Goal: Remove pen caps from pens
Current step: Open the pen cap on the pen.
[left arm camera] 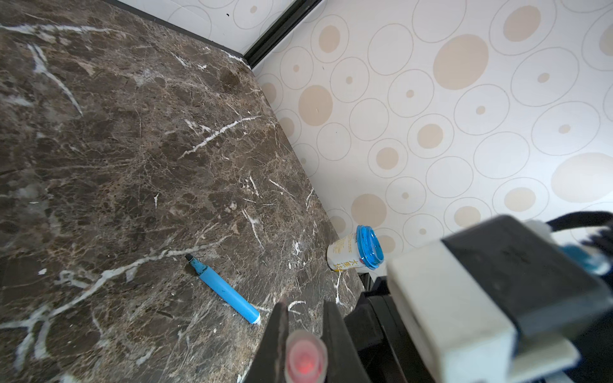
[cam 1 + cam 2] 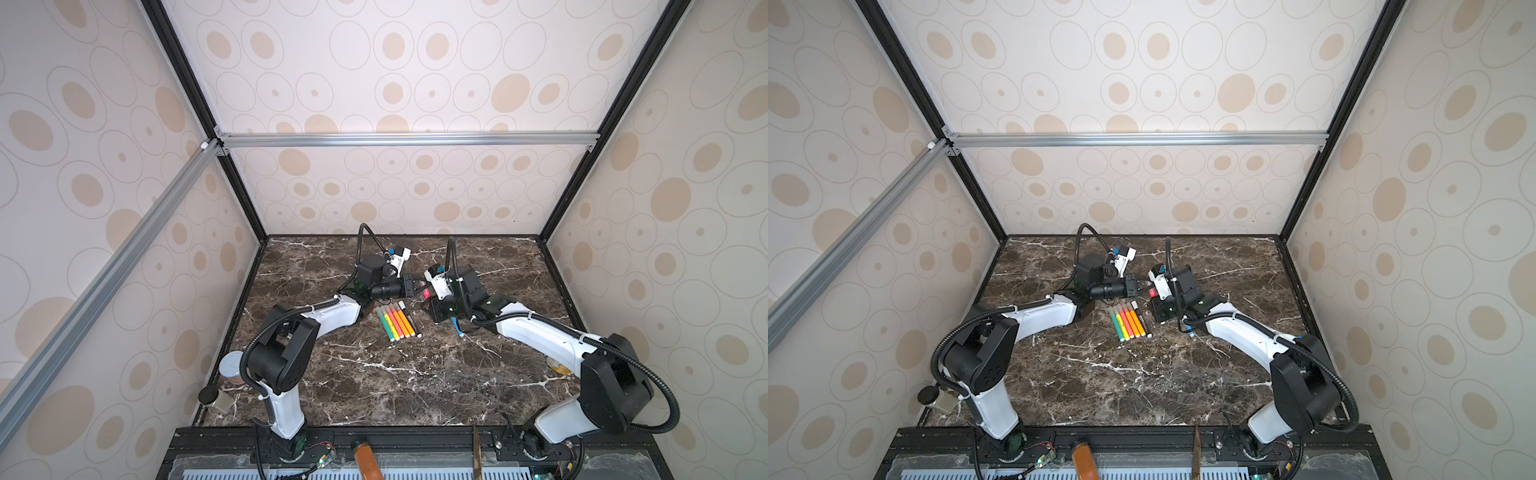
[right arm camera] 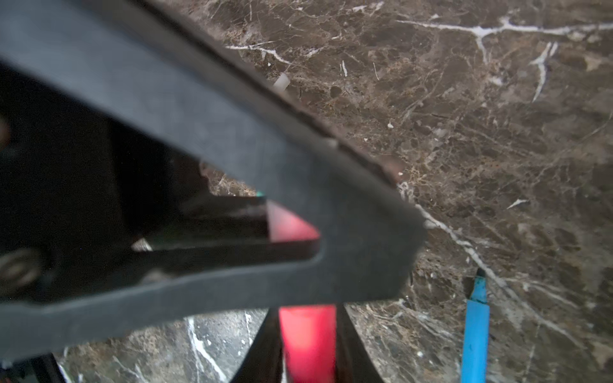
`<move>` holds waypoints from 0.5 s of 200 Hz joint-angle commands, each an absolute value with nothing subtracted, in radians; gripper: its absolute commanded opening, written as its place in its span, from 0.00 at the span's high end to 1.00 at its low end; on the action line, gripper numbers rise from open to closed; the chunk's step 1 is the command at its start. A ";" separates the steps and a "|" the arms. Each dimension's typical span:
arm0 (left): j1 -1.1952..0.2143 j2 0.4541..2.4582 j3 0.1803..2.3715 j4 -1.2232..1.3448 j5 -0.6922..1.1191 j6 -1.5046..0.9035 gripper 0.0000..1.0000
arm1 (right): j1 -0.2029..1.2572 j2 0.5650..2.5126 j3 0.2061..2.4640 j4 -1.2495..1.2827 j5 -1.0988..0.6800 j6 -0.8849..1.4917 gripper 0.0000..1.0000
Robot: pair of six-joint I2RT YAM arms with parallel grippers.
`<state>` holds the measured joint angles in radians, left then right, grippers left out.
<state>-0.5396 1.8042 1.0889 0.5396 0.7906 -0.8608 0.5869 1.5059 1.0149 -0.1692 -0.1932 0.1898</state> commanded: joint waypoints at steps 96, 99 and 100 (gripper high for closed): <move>-0.483 1.858 1.310 0.296 0.743 -0.697 1.00 | 0.624 1.411 0.810 -0.103 -0.155 0.219 1.00; -0.477 1.861 1.322 0.289 0.743 -0.695 1.00 | 0.628 1.403 0.797 -0.103 -0.151 0.222 1.00; -0.474 1.862 1.325 0.289 0.743 -0.693 1.00 | 0.629 1.400 0.793 -0.103 -0.151 0.224 1.00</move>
